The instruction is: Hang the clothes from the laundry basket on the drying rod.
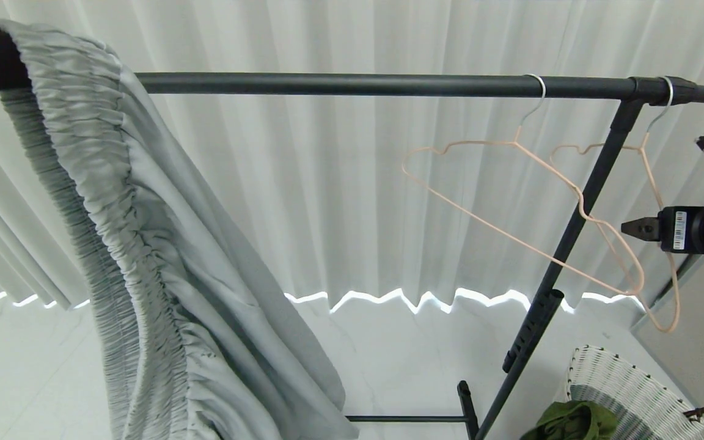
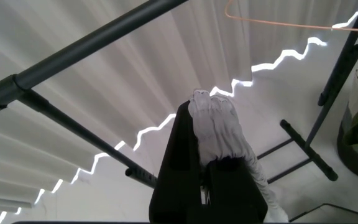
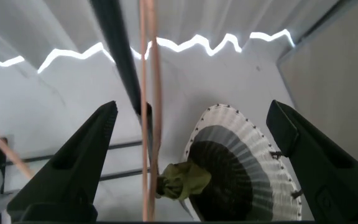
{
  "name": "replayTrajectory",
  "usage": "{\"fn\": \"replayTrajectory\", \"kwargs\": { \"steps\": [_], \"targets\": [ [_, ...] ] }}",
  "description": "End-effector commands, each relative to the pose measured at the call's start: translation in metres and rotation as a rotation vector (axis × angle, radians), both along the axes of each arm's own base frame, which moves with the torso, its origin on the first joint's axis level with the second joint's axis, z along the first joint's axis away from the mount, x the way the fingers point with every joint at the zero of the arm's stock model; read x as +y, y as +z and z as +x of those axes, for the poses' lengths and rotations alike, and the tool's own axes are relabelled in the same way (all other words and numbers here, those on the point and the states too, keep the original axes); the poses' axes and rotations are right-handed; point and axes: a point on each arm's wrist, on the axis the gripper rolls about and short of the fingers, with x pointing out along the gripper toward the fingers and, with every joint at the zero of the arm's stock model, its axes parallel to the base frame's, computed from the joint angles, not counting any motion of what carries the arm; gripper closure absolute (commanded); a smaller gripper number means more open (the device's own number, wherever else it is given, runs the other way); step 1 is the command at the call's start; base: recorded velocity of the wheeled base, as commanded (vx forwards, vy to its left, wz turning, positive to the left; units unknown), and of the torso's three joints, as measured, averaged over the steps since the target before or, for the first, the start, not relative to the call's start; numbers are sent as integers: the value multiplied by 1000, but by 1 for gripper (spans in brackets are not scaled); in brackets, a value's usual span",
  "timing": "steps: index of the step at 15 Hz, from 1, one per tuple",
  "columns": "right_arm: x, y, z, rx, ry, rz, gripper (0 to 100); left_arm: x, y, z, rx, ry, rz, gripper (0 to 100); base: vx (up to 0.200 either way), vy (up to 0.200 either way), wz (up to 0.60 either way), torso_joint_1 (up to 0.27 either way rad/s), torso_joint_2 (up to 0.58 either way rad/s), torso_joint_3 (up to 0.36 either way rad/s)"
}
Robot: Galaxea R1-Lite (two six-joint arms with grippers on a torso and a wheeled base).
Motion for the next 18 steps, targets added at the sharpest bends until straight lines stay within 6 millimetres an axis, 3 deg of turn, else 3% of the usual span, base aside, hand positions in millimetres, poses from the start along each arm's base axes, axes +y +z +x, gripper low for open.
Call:
{"fn": "replayTrajectory", "kwargs": {
  "steps": [1, 7, 8, 18],
  "targets": [
    [2, -11, 14, 36, -8, 2, 0, 0, 0, 0, 1, 0, 1, 100, 0, 0, 0, 0, 0, 0],
    [2, -14, 16, 38, -30, 40, 0, 1, 0, -1, -2, 0, -3, 100, 0, 0, 0, 0, 0, 0],
    [2, -13, 16, 37, -30, 41, 100, 2, 1, -2, -4, 0, -5, 100, 0, 0, 0, 0, 0, 0],
    [0, -1, 4, -7, -31, 47, 100, 12, -3, -10, -4, -1, -4, 100, 0, 0, 0, 0, 0, 0]
  ]
}}
